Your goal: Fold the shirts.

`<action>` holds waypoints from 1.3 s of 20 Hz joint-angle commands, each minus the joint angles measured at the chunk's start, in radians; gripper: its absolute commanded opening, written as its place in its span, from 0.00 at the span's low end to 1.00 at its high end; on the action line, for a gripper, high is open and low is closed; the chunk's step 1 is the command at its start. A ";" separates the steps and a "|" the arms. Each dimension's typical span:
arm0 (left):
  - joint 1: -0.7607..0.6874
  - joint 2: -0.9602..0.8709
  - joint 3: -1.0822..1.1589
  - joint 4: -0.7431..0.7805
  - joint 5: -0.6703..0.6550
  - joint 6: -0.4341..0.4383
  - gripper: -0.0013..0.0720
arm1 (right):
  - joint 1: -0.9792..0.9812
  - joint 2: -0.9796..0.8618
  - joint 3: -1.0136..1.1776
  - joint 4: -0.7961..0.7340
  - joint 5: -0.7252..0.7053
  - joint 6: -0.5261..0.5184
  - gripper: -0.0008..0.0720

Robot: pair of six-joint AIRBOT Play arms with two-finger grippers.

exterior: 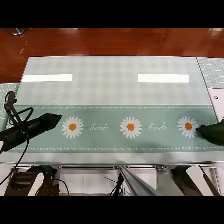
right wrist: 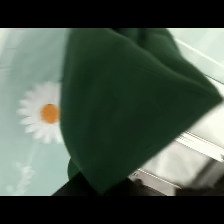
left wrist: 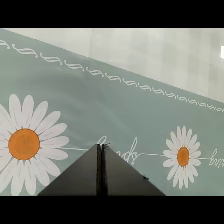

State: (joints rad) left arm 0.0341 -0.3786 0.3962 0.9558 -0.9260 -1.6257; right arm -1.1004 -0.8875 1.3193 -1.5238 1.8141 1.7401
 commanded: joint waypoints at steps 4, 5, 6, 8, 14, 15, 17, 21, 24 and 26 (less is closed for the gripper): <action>0.001 -0.001 0.000 0.000 0.001 0.000 0.07 | -0.035 0.135 -0.174 -0.288 0.011 0.080 0.88; 0.001 -0.001 0.001 0.000 0.007 0.002 0.07 | -0.035 0.135 -0.174 -0.289 0.002 0.079 0.88; 0.001 -0.001 0.001 0.000 0.019 0.011 0.07 | -0.035 0.135 -0.171 -0.274 -0.023 0.063 0.88; 0.001 -0.006 0.014 -0.011 0.046 0.089 0.07 | -0.034 0.134 -0.153 -0.097 -0.132 0.006 0.85; -0.010 -0.264 0.330 -0.231 0.081 0.327 0.07 | 0.221 0.049 -0.130 0.888 -0.623 -0.231 0.06; -0.033 -0.342 0.438 -0.274 0.081 0.375 0.07 | 0.380 0.023 -0.130 0.981 -0.650 -0.335 0.06; -0.122 -0.484 0.618 -0.265 0.077 0.384 0.07 | 0.749 -0.020 -0.130 0.867 -0.664 -0.517 0.06; -0.339 -0.681 0.689 -0.042 0.080 0.337 0.07 | 1.308 -0.172 -0.177 -0.116 -0.699 -0.036 0.05; -0.362 -0.827 0.672 0.208 0.015 0.142 0.07 | 1.302 -0.323 -0.183 -0.228 -0.583 0.087 0.05; -0.346 -0.882 0.672 0.223 -0.046 0.135 0.07 | 1.271 -0.368 -0.183 -0.149 -0.540 0.084 0.05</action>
State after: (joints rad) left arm -0.2939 -1.1561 1.0554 1.0492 -0.9020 -1.4132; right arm 0.1234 -1.1622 1.1427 -1.5581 1.2114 1.7226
